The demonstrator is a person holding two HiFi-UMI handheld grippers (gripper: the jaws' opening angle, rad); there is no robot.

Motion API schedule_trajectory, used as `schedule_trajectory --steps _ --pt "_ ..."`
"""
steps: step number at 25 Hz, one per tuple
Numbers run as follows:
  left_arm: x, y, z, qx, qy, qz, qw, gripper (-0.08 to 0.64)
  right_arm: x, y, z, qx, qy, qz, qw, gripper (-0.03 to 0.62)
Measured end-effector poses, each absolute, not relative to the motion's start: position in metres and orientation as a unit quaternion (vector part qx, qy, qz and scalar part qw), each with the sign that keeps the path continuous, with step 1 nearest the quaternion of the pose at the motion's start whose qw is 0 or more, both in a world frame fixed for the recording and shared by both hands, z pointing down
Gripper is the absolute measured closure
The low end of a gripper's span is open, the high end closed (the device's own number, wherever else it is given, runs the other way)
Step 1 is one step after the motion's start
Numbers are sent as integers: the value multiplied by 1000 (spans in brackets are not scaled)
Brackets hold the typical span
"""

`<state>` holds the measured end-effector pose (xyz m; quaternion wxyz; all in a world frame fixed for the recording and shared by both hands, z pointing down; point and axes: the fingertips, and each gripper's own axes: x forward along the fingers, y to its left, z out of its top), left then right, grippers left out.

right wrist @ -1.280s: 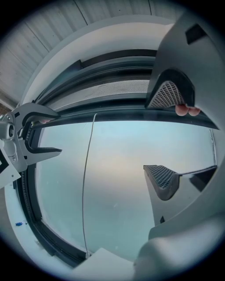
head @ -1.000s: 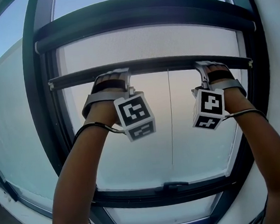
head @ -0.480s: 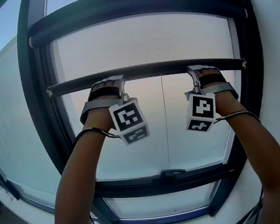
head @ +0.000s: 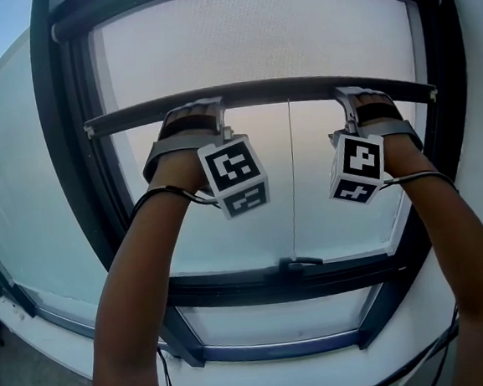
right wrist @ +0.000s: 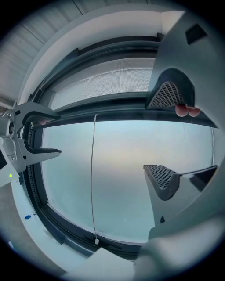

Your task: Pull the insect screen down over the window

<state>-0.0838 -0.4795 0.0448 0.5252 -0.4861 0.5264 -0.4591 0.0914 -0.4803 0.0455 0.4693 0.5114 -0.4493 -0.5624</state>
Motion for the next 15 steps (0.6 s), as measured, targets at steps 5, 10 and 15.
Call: schedule_trajectory --steps 5,10,15 --pt "-88 -476 71 -502 501 -503 494 222 89 -477 68 496 -460 -555 484 216" --pt "-88 -471 78 -516 488 -508 488 222 87 -472 74 493 -479 -540 485 216" --pt "-91 -462 82 -533 479 -506 479 222 83 -466 78 483 -487 -537 493 216"
